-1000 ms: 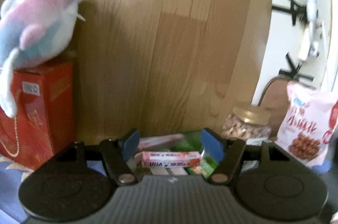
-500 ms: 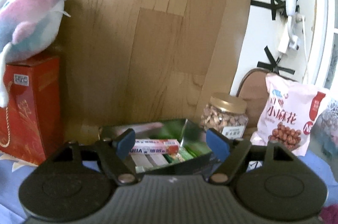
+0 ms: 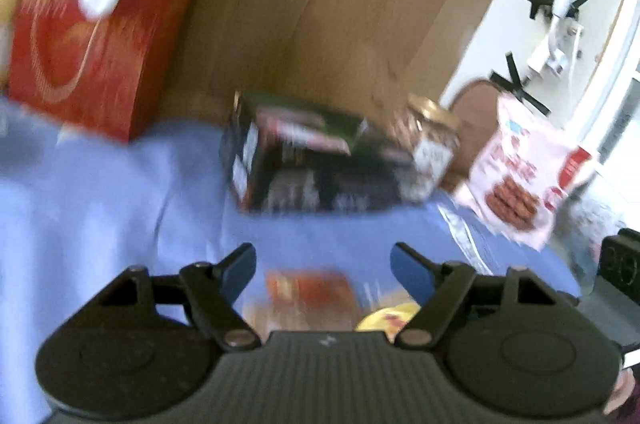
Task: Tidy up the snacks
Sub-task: 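Reach the right gripper to the white yellow-lidded cup and grasp it, then lift the white cup with the right gripper and carry it over the tin, then open the right gripper to drop the white cup into the tin, then reach the left gripper to the clear peanut bag with yellow strip and grasp, then carry the peanut bag with the left gripper into the green tin, then open the left gripper to release the peanut bag in the tin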
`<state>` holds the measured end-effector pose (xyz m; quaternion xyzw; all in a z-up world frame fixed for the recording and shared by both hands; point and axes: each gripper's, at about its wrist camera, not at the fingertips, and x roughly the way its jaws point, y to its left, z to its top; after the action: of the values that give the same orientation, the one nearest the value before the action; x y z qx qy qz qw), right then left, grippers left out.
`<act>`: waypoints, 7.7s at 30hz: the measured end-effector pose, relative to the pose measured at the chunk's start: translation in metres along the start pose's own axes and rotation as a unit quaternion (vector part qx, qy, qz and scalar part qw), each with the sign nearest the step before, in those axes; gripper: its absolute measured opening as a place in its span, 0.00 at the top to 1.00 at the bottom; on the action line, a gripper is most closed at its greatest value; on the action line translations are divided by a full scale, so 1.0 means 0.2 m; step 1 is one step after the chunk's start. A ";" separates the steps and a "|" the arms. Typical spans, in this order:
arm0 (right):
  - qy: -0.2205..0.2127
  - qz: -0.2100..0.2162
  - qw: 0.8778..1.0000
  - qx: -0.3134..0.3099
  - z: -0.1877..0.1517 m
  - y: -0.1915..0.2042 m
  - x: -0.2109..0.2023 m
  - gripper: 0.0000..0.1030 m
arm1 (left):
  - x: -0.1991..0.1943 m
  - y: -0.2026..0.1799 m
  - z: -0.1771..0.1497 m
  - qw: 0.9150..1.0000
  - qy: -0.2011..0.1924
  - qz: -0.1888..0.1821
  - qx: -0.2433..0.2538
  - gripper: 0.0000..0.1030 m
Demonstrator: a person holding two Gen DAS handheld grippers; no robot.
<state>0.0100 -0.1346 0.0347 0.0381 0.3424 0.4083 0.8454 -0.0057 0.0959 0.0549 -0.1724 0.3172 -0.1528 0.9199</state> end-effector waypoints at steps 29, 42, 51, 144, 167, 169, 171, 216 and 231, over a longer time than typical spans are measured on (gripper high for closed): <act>-0.037 -0.095 0.995 -0.019 -0.63 0.24 -0.34 0.42 | -0.11 -0.39 -0.53 0.982 0.133 -0.118 0.061 0.50; -0.065 -0.113 0.991 -0.021 -0.67 0.17 -0.39 0.51 | 0.01 -0.52 -0.52 0.972 0.156 -0.168 0.054 0.52; -0.086 -0.107 0.989 -0.055 -0.41 0.07 -0.34 0.51 | 0.04 -0.54 -0.23 0.981 0.113 -0.141 0.066 0.52; -0.064 -0.231 0.970 -0.048 -0.26 -0.21 -0.12 0.57 | 0.61 -0.62 -0.15 0.993 0.079 -0.078 0.041 0.66; -0.160 -0.282 0.929 -0.177 0.38 -0.22 0.18 0.57 | 0.66 -0.36 0.48 0.996 -0.056 -0.071 -0.003 0.68; -0.165 -0.290 0.924 -0.186 0.40 -0.23 0.23 0.58 | 0.68 -0.32 0.49 0.995 -0.069 -0.073 -0.010 0.68; -0.167 -0.292 0.921 -0.194 0.42 -0.24 0.27 0.58 | 0.70 -0.29 0.51 0.995 -0.076 -0.067 -0.007 0.68; -0.194 -0.323 0.904 -0.201 0.33 -0.26 0.49 0.58 | 0.78 -0.27 0.45 0.996 -0.075 0.000 0.042 0.68; -0.224 -0.341 0.888 -0.210 0.29 -0.26 0.51 0.35 | 0.79 -0.25 0.44 0.996 -0.072 0.040 0.044 0.55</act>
<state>0.1239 -0.0829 0.0056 -0.1690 0.0418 0.1379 0.9750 0.1602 0.0083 0.0575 -0.1297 0.2499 -0.1163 0.9525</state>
